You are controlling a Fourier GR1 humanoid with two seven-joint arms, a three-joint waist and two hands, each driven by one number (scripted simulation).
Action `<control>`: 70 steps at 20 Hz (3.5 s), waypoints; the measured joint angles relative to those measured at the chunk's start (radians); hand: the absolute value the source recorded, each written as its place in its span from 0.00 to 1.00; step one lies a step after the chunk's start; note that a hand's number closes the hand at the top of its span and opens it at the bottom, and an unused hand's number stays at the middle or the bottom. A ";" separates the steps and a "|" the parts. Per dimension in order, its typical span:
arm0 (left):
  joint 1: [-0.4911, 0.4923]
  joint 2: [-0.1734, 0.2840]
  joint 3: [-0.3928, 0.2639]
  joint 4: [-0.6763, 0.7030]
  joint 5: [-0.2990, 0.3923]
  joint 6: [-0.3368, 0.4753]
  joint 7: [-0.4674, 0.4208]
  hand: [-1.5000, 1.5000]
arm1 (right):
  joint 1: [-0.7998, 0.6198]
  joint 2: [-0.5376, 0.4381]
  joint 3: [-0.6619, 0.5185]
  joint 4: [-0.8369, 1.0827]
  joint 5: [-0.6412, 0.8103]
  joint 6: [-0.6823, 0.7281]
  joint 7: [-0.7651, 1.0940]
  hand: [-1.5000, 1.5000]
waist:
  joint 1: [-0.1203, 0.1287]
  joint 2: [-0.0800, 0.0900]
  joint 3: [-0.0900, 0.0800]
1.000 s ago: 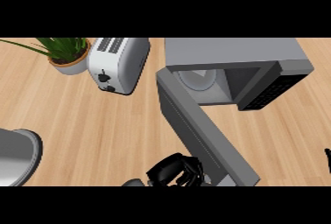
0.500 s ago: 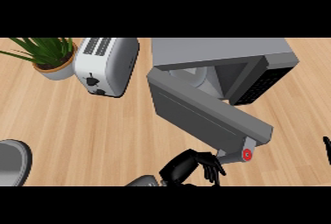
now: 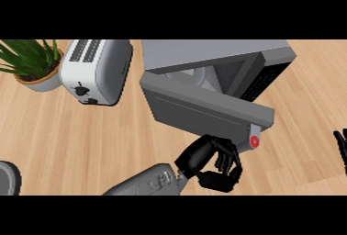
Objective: Pick up the milk, place it into the microwave and close the microwave
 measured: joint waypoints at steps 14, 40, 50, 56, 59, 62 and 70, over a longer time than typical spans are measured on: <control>-0.250 0.006 0.063 0.111 0.145 0.096 0.018 1.00 | -0.095 -0.068 0.004 -0.056 -0.059 0.058 0.064 0.00 | -0.109 0.032 0.005; -0.381 0.053 0.087 0.239 0.320 0.202 0.022 1.00 | -0.270 -0.202 0.143 -0.219 -0.125 0.245 0.225 1.00 | -0.193 0.051 0.007; -0.364 0.068 0.082 0.232 0.358 0.260 -0.007 1.00 | -0.302 -0.231 0.229 -0.355 -0.122 0.281 0.280 1.00 | -0.222 0.043 0.008; -0.351 0.076 0.086 0.223 0.380 0.298 -0.027 1.00 | -0.306 -0.237 0.264 -0.419 -0.128 0.288 0.303 1.00 | -0.240 0.041 0.008; -0.345 0.078 0.090 0.219 0.389 0.314 -0.040 1.00 | -0.303 -0.239 0.277 -0.446 -0.133 0.290 0.311 1.00 | -0.249 0.040 0.007; -0.341 0.082 0.091 0.216 0.397 0.330 -0.048 1.00 | -0.300 -0.240 0.286 -0.467 -0.140 0.292 0.317 1.00 | -0.256 0.039 0.008; -0.344 0.059 0.111 0.218 0.426 0.383 -0.053 1.00 | -0.273 -0.252 0.339 -0.516 -0.144 0.310 0.354 1.00 | -0.251 0.042 0.008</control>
